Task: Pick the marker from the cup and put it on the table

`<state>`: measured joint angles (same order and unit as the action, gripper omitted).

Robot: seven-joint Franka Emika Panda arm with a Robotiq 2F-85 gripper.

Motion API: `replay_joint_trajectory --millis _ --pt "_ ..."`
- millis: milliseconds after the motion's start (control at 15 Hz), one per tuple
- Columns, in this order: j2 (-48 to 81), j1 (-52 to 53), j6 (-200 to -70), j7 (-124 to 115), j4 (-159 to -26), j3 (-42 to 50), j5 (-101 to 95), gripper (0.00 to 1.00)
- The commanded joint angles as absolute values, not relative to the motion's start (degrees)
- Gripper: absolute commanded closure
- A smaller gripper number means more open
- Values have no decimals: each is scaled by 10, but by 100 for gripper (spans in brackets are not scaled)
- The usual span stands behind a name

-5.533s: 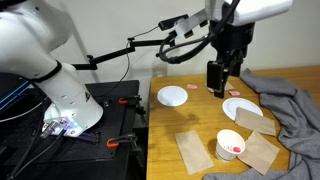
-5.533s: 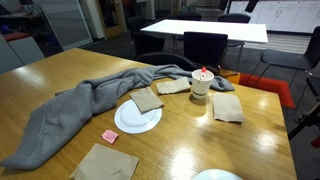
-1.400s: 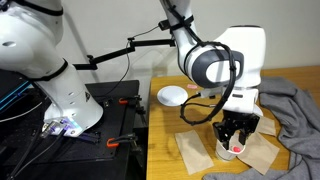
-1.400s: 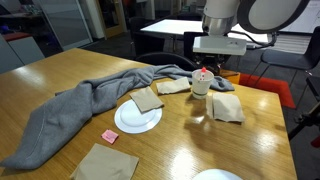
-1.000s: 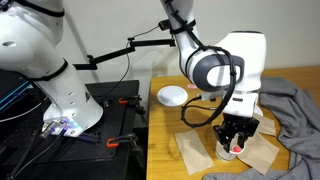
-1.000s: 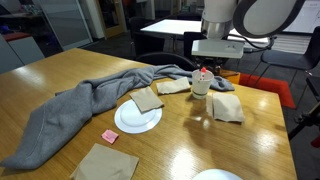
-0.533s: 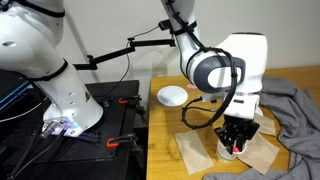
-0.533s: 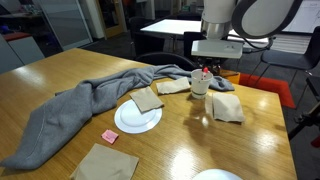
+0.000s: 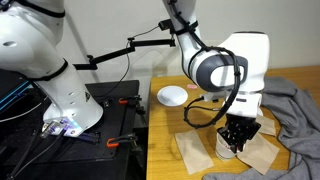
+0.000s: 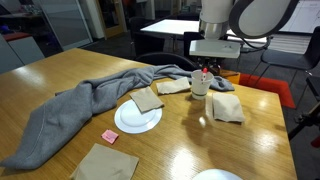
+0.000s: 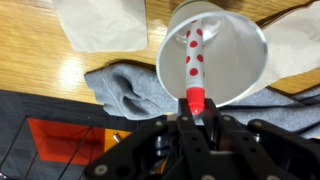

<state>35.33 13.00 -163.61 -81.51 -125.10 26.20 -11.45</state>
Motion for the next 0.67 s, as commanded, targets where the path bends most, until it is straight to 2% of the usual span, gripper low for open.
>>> replay_joint_trajectory --millis 0,400,600 --pt "339 179 -1606 -831 -1256 296 -123 95" --pt "297 283 -1523 -878 -1266 379 -207 95" --pt "255 304 -1467 -907 -1268 390 -283 95"
